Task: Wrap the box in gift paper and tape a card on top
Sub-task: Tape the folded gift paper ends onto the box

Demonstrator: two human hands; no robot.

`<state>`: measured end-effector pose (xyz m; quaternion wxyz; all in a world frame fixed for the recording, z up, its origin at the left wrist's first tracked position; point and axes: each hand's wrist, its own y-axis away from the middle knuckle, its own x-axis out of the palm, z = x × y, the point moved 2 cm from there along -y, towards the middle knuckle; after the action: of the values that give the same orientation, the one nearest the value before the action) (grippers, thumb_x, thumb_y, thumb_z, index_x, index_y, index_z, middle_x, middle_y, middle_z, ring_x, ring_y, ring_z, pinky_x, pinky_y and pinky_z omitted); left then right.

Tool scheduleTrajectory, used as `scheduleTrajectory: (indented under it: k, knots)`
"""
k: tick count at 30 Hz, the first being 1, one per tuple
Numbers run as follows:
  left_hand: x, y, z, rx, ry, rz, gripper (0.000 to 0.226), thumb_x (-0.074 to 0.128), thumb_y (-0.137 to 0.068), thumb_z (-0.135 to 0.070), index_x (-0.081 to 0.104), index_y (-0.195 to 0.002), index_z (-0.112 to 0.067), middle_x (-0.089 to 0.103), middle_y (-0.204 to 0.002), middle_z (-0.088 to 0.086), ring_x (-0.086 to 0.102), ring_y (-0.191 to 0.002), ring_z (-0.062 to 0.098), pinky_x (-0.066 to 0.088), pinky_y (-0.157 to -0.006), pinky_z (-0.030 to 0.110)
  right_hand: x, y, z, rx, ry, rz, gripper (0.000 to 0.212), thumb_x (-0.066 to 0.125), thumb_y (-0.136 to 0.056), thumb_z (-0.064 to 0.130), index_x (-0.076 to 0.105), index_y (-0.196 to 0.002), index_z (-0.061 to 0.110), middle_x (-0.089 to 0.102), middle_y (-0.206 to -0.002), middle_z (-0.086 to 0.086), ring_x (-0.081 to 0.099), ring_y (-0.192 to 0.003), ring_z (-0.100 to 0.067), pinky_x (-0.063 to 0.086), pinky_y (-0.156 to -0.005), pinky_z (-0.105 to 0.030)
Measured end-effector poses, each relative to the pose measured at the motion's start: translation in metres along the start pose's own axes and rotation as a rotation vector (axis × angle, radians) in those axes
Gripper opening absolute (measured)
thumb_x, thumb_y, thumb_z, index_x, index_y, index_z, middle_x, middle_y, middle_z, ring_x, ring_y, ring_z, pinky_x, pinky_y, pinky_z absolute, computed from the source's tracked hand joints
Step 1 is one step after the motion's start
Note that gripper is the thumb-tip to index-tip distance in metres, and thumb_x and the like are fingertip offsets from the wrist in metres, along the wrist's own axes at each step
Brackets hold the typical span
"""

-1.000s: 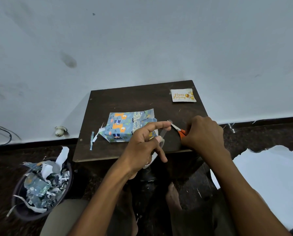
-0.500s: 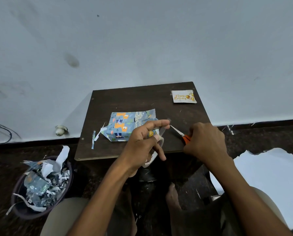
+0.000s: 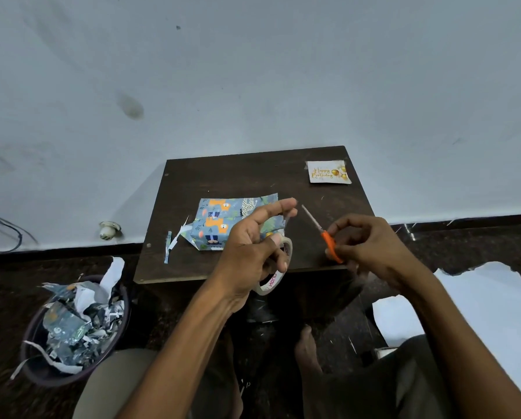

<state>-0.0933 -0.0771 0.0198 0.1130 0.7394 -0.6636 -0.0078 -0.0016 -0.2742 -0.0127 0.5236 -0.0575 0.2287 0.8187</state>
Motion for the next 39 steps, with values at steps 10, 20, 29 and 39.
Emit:
scheduleTrajectory:
  k: [10, 20, 29, 39]
  knots:
    - [0.0, 0.003, -0.002, 0.008, -0.076, 0.009, 0.055, 0.038, -0.101, 0.012, 0.06, -0.136, -0.024, 0.064, -0.135, -0.01, 0.052, -0.049, 0.012, 0.033, -0.041, 0.009, -0.012, 0.02, 0.015, -0.032, -0.205, 0.355, 0.039, 0.082, -0.07, 0.022, 0.071, -0.103, 0.007, 0.07, -0.087, -0.021, 0.065, -0.065, -0.015, 0.037, -0.038, -0.018]
    - [0.0, 0.001, 0.001, 0.032, -0.19, 0.102, 0.055, 0.041, -0.1, 0.011, 0.06, -0.137, -0.025, 0.061, -0.138, -0.011, 0.056, -0.046, 0.011, 0.039, -0.05, 0.025, -0.005, 0.021, 0.021, -0.13, -0.175, 0.389, 0.025, 0.077, -0.08, 0.006, 0.071, -0.104, -0.002, 0.072, -0.073, -0.012, 0.061, -0.05, -0.01, 0.03, -0.036, -0.017]
    - [0.0, 0.003, -0.002, 0.005, -0.145, 0.119, 0.056, 0.039, -0.099, 0.015, 0.06, -0.136, -0.021, 0.062, -0.137, -0.005, 0.05, -0.043, 0.01, 0.034, -0.042, 0.008, -0.006, 0.021, 0.022, -0.175, -0.132, 0.318, 0.021, 0.08, -0.077, 0.012, 0.079, -0.097, 0.009, 0.077, -0.08, -0.016, 0.066, -0.064, -0.025, 0.029, -0.038, -0.02]
    - [0.001, 0.003, -0.001, 0.004, -0.139, 0.152, 0.058, 0.037, -0.098, 0.018, 0.057, -0.14, -0.017, 0.058, -0.141, -0.002, 0.047, -0.044, 0.01, 0.036, -0.044, 0.007, -0.01, 0.021, 0.022, -0.19, -0.079, 0.269, 0.02, 0.073, -0.083, -0.005, 0.081, -0.095, 0.009, 0.075, -0.073, -0.017, 0.063, -0.054, -0.021, 0.031, -0.037, -0.019]
